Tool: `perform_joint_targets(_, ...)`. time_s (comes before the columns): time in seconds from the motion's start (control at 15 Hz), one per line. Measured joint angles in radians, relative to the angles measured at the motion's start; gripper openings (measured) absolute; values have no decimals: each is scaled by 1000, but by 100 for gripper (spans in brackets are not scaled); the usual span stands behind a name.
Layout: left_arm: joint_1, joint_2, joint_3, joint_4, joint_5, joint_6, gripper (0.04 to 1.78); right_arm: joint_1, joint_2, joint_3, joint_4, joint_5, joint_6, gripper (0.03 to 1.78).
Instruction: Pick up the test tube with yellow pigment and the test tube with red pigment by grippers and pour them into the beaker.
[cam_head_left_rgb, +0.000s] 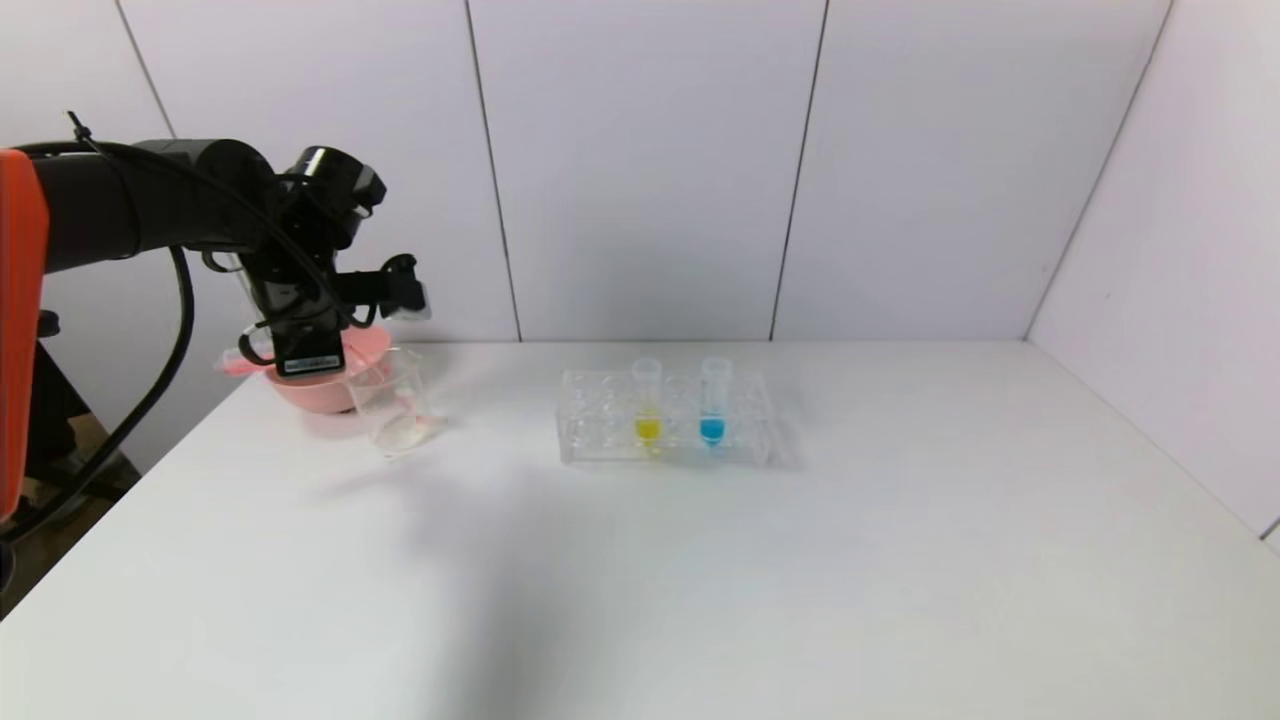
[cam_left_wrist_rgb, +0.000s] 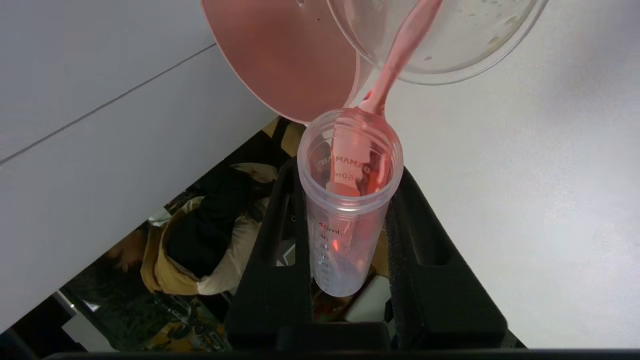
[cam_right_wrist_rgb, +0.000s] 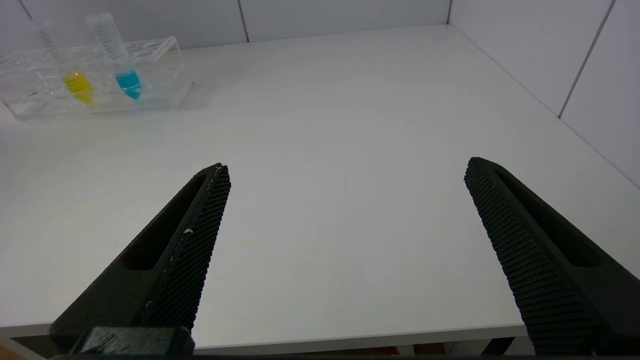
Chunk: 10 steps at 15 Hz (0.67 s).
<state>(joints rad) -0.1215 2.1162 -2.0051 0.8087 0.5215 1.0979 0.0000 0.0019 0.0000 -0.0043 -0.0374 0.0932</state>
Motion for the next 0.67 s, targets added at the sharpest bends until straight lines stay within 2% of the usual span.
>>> perform_joint_targets(0.67,-51,28,0,0,145,23,44,0,0,0,0,0,0,171)
